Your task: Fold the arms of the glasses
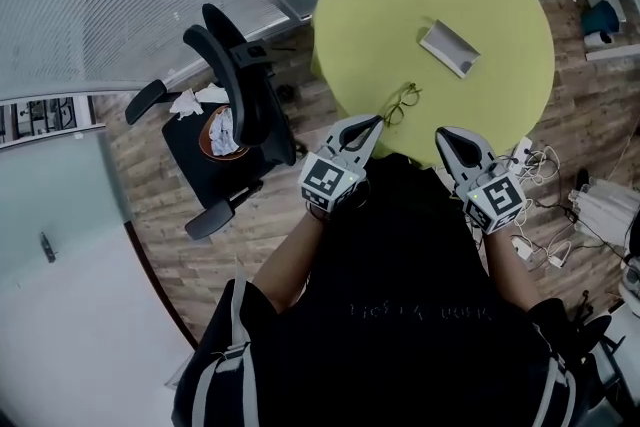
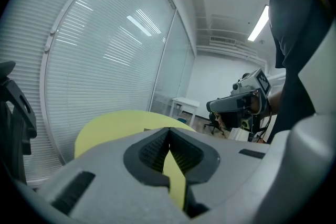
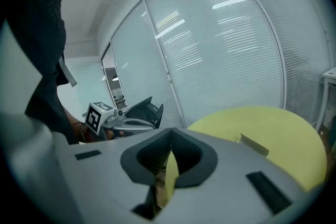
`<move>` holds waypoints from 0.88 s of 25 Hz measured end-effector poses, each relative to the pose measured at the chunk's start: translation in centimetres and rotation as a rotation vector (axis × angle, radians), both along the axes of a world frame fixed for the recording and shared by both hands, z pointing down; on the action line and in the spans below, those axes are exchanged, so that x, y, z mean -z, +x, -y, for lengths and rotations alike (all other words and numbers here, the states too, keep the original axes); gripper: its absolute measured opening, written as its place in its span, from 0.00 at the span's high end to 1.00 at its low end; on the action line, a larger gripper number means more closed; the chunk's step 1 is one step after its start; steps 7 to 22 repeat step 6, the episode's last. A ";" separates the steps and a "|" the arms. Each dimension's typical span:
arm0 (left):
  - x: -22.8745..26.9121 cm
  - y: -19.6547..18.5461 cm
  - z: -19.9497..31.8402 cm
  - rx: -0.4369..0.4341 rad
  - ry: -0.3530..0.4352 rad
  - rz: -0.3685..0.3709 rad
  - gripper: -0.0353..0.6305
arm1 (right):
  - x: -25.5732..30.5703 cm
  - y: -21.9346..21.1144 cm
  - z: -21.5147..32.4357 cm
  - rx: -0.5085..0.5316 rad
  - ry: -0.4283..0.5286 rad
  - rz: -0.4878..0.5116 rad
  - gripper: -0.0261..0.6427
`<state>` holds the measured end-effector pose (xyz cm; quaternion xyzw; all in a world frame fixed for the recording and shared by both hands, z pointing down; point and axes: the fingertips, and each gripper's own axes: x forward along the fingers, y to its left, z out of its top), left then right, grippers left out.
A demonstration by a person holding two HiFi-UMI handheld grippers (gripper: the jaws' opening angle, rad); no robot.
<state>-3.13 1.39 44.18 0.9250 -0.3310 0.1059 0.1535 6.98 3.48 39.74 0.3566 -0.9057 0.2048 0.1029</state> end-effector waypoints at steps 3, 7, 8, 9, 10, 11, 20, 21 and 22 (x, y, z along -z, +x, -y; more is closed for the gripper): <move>0.0 -0.2 -0.2 -0.002 -0.001 0.004 0.92 | -0.3 -0.1 -0.1 -0.009 -0.002 0.005 0.92; -0.6 -0.4 -0.3 0.000 -0.015 0.012 0.92 | -0.6 -0.2 0.1 -0.016 -0.008 0.008 0.92; -0.6 -0.4 -0.3 0.000 -0.015 0.012 0.92 | -0.6 -0.2 0.1 -0.016 -0.008 0.008 0.92; -0.6 -0.4 -0.3 0.000 -0.015 0.012 0.92 | -0.6 -0.2 0.1 -0.016 -0.008 0.008 0.92; -0.6 -0.4 -0.3 0.000 -0.015 0.012 0.92 | -0.6 -0.2 0.1 -0.016 -0.008 0.008 0.92; -0.6 -0.4 -0.3 0.000 -0.015 0.012 0.92 | -0.6 -0.2 0.1 -0.016 -0.008 0.008 0.92; -0.6 -0.4 -0.3 0.000 -0.015 0.012 0.92 | -0.6 -0.2 0.1 -0.016 -0.008 0.008 0.92; -0.6 -0.4 -0.3 0.000 -0.015 0.012 0.92 | -0.6 -0.2 0.1 -0.016 -0.008 0.008 0.92; -0.6 -0.4 -0.3 0.000 -0.015 0.012 0.92 | -0.6 -0.2 0.1 -0.016 -0.008 0.008 0.92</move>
